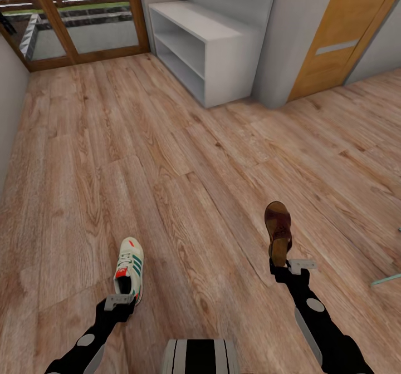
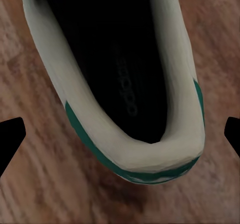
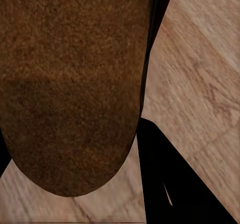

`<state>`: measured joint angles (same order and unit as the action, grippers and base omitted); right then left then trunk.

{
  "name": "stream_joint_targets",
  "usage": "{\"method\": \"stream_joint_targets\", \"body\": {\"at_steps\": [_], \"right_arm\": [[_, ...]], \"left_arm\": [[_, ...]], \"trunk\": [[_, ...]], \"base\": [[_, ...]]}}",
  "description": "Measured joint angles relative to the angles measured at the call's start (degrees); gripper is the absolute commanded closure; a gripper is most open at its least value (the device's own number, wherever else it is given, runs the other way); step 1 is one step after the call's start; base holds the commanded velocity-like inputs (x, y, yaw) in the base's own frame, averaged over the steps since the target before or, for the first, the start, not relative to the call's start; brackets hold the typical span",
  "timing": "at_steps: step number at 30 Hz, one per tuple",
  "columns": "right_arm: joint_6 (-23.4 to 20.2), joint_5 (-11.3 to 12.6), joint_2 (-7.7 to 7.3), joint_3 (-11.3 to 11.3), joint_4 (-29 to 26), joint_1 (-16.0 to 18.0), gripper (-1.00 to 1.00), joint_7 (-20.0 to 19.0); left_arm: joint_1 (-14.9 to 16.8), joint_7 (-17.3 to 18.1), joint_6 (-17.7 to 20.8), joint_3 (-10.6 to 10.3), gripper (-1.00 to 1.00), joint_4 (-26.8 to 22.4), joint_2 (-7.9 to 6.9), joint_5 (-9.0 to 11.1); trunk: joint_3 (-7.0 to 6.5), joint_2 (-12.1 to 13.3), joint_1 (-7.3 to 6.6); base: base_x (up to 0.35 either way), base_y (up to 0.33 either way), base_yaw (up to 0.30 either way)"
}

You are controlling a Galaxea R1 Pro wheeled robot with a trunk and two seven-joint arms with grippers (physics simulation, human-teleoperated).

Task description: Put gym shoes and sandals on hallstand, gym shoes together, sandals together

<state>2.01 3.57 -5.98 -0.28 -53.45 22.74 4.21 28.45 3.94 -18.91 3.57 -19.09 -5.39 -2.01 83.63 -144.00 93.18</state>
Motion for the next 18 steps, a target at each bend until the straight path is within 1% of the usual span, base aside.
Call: {"method": "stream_joint_targets", "body": {"at_steps": [3, 18], "right_arm": [[0.00, 0.00, -0.02, 0.00, 0.00, 0.00, 1.00, 0.00], [0.00, -0.01, -0.02, 0.00, -0.01, 0.00, 1.00, 0.00]], "left_arm": [[0.00, 0.04, -0.05, 0.00, -1.00, 0.04, 0.00, 0.01], [0.01, -0.04, -0.03, 0.08, -1.00, 0.06, 0.00, 0.13]], "trunk": [[0.66, -0.04, 0.08], [0.67, -0.04, 0.07]], "base": [[0.000, 0.000, 0.000], [0.004, 0.000, 0.000]]}}
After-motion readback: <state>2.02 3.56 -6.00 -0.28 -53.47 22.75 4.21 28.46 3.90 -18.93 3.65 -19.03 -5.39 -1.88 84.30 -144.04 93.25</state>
